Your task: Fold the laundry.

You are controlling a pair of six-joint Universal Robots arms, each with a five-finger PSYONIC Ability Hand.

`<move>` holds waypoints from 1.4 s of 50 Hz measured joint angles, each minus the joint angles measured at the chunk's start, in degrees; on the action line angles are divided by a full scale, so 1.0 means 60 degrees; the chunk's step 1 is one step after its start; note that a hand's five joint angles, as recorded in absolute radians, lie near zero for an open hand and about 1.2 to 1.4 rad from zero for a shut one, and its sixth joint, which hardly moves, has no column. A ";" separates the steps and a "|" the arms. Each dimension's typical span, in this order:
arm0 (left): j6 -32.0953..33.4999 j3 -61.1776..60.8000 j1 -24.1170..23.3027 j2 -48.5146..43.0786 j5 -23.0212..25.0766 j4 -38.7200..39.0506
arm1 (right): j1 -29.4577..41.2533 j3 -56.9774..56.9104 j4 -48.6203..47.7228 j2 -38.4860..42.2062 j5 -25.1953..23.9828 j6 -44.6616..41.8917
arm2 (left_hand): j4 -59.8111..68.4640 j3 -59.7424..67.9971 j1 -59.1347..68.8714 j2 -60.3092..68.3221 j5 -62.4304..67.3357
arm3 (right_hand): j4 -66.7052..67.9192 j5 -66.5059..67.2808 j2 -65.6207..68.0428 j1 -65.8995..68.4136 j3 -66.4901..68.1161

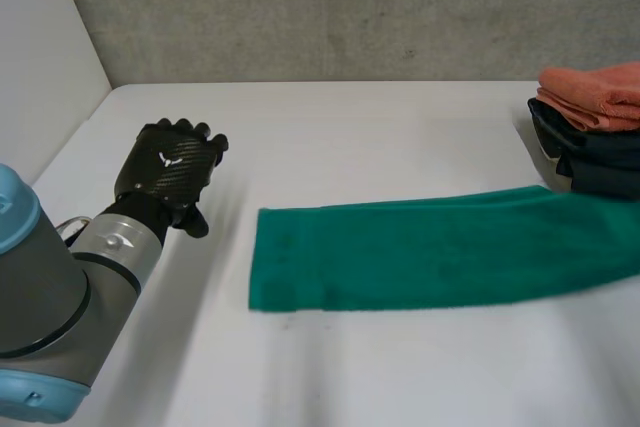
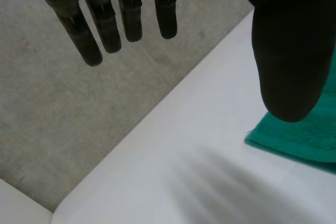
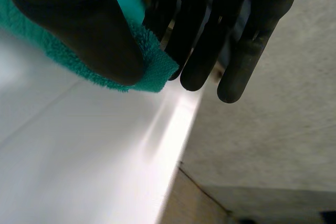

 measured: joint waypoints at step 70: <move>0.0014 0.1699 -0.2525 -0.1611 -0.1158 -0.0012 | 0.7123 0.0999 -0.1372 -0.0236 0.1654 0.1984 | -0.0231 -0.0253 -0.0201 -0.0266 -0.0286 | -0.0005 0.0105 0.0014 -0.0061 0.0004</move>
